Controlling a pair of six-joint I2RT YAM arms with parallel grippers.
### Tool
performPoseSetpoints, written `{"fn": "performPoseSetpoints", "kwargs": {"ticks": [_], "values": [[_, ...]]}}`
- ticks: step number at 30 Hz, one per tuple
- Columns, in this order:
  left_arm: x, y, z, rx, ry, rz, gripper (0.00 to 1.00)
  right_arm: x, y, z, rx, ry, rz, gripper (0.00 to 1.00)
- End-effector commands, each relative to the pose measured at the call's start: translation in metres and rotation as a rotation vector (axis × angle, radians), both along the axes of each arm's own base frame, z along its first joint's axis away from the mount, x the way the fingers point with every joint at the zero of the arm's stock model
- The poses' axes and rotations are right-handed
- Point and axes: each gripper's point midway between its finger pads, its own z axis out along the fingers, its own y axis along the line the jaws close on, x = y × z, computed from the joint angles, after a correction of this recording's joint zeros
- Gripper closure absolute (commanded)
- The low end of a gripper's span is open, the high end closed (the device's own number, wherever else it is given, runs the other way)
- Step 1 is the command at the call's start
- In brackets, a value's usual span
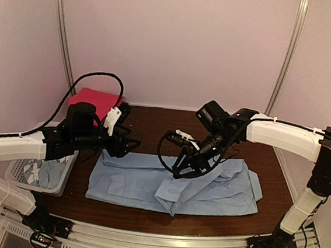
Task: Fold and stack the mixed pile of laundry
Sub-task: Smooth out the rectangle-folded shirt at the center of the board.
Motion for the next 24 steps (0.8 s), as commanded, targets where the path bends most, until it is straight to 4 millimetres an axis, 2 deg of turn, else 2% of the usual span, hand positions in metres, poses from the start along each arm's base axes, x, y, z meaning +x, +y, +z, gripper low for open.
{"fn": "performPoseSetpoints", "kwargs": {"ticks": [1,3,8,11,15,17,21,24], "values": [[-0.009,0.007,-0.003,0.007,0.001,0.011,0.32,-0.01,-0.016,0.009,-0.008,-0.023,-0.033,0.5],[-0.02,0.0,-0.01,0.053,-0.006,-0.023,0.32,0.004,-0.023,0.021,0.023,-0.066,-0.115,0.49],[-0.081,-0.047,-0.035,0.292,-0.112,-0.274,0.34,0.056,-0.053,0.047,0.108,-0.15,-0.396,0.46],[-0.118,-0.075,-0.058,0.44,-0.165,-0.447,0.38,0.092,-0.085,0.038,0.079,-0.154,-0.605,0.46],[-0.15,-0.102,-0.101,0.653,-0.231,-0.608,0.42,0.129,-0.134,0.012,0.035,-0.047,-0.847,0.46],[-0.16,-0.114,-0.126,0.725,-0.227,-0.677,0.45,0.14,-0.157,-0.003,-0.007,-0.01,-0.951,0.5],[-0.176,-0.134,-0.152,0.806,-0.262,-0.765,0.47,0.146,-0.197,-0.03,-0.083,0.031,-1.139,0.56],[-0.179,-0.148,-0.162,0.838,-0.283,-0.785,0.48,0.145,-0.221,-0.049,-0.113,0.067,-1.241,0.59]]}}
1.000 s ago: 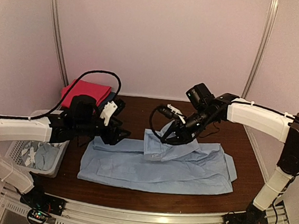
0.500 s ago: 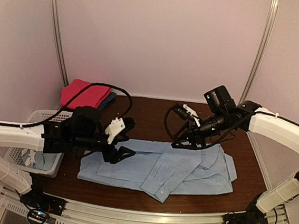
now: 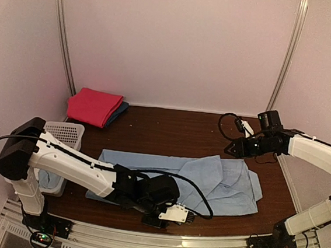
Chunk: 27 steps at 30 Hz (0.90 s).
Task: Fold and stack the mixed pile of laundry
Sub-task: Smooth out the rectangle-folded shirt at the center of the board.
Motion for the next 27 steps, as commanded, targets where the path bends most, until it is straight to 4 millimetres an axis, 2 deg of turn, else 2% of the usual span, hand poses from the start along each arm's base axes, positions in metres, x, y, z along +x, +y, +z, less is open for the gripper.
{"fn": "performPoseSetpoints", "kwargs": {"ticks": [1,8,14,20,22,25,27], "values": [[0.002,-0.02,0.001,0.027,-0.086,-0.069,0.48,0.006,-0.034,-0.015,-0.011,0.029,-0.205,0.59],[0.015,-0.034,-0.011,0.064,-0.158,-0.075,0.45,0.0,-0.047,-0.056,-0.043,0.118,-0.268,0.62],[0.01,-0.035,-0.03,0.117,-0.136,-0.119,0.47,-0.003,-0.051,-0.084,-0.072,0.177,-0.287,0.7],[0.006,-0.035,-0.038,0.135,-0.108,-0.129,0.47,-0.008,-0.045,-0.106,-0.057,0.228,-0.259,0.78],[0.007,-0.036,-0.039,0.14,-0.109,-0.123,0.55,-0.009,-0.042,-0.113,-0.048,0.243,-0.251,0.81],[0.008,-0.043,-0.031,0.113,-0.104,-0.103,0.77,-0.012,-0.041,-0.122,-0.045,0.26,-0.247,0.85],[0.01,-0.049,-0.023,0.081,-0.09,-0.083,0.87,-0.014,-0.041,-0.128,-0.051,0.273,-0.246,0.86]]}}
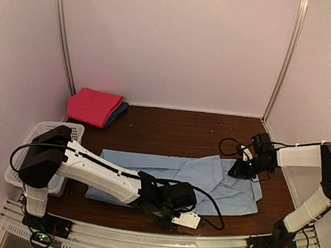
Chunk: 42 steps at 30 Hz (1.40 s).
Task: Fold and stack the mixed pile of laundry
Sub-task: Smooth out the rectangle-folded shirt at the center of the board.
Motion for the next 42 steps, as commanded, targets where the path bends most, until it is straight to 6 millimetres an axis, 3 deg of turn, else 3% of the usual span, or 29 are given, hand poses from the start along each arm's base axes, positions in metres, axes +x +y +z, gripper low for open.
{"fn": "performPoseSetpoints", "kwargs": {"ticks": [1,3,6,10,16,19,21,25,27,30,36,39,42], "values": [[0.005,-0.016,0.018,-0.062,0.028,0.036,0.93,0.001,0.002,-0.009,0.017,0.0,0.003,0.86],[0.009,-0.022,0.029,-0.099,0.035,0.063,1.0,-0.001,0.003,-0.013,0.021,0.008,0.004,0.88],[0.016,-0.033,0.06,-0.196,0.081,0.106,1.0,-0.001,0.005,-0.013,0.026,0.006,0.008,0.91],[0.028,-0.046,0.124,-0.388,0.166,0.166,1.0,-0.002,0.005,-0.019,0.017,0.011,0.014,0.94],[0.089,-0.05,0.208,-0.644,0.278,0.391,1.0,-0.005,0.004,-0.025,0.006,0.02,0.012,0.97],[0.135,-0.039,0.249,-0.782,0.305,0.596,1.0,-0.004,0.003,-0.024,0.0,0.017,0.009,0.98],[0.166,-0.022,0.281,-0.894,0.279,0.78,1.0,-0.006,0.003,-0.025,-0.003,0.022,0.01,0.98],[0.208,0.018,0.328,-1.131,0.285,1.039,1.0,-0.005,0.003,-0.026,-0.008,0.022,0.014,0.99],[0.231,0.042,0.337,-1.211,0.335,1.182,1.0,-0.005,0.003,-0.027,-0.012,0.025,0.013,0.99],[0.258,0.076,0.321,-1.248,0.441,1.396,1.0,-0.005,0.003,-0.027,-0.019,0.026,0.012,1.0],[0.278,0.097,0.283,-1.216,0.623,1.527,1.0,-0.006,0.006,-0.027,-0.022,0.025,0.024,1.0],[0.287,0.125,0.278,-1.255,0.668,1.636,1.0,-0.005,0.006,-0.027,-0.025,0.022,0.024,1.0],[0.284,0.15,0.273,-1.296,0.743,1.771,1.0,-0.005,0.006,-0.026,-0.026,0.022,0.025,1.0]]}}
